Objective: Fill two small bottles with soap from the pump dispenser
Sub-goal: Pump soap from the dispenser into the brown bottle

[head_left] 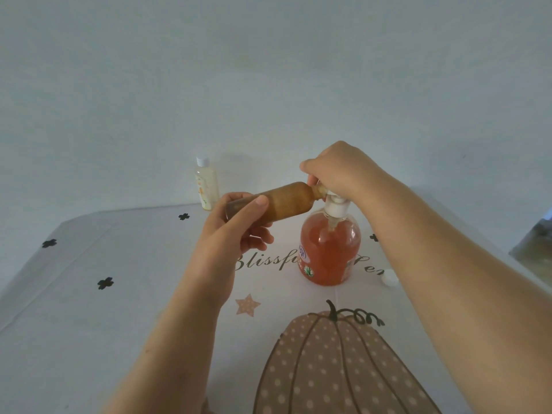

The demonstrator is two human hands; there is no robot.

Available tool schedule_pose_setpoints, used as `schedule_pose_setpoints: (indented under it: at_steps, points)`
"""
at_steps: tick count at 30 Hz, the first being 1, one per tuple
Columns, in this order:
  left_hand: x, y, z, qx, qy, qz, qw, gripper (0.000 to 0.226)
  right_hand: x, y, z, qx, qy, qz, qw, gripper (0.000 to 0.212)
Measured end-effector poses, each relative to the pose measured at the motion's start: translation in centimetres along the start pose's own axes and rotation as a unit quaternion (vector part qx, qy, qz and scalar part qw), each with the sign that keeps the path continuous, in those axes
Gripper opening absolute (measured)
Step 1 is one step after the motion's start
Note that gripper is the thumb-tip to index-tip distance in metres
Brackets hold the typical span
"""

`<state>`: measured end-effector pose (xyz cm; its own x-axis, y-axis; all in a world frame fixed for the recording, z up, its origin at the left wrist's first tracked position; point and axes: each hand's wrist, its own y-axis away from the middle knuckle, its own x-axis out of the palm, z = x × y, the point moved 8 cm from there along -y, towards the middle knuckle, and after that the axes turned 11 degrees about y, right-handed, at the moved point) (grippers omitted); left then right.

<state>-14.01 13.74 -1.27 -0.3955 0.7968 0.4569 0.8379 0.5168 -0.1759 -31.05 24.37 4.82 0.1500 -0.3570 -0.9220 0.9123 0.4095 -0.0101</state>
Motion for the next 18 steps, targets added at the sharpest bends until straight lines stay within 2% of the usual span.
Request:
schedule_pose_setpoints:
  at_steps: [11, 18]
  points:
    - [0.3, 0.2, -0.6, 0.023, -0.007, 0.008, 1.0, 0.033, -2.0, 1.0, 1.1, -0.031, 0.041, -0.036, 0.998, 0.03]
    - [0.4, 0.2, -0.3, 0.01, -0.004, 0.011, 1.0, 0.036, -1.5, 1.1, 0.8, -0.001, 0.009, -0.018, 1.0, 0.034]
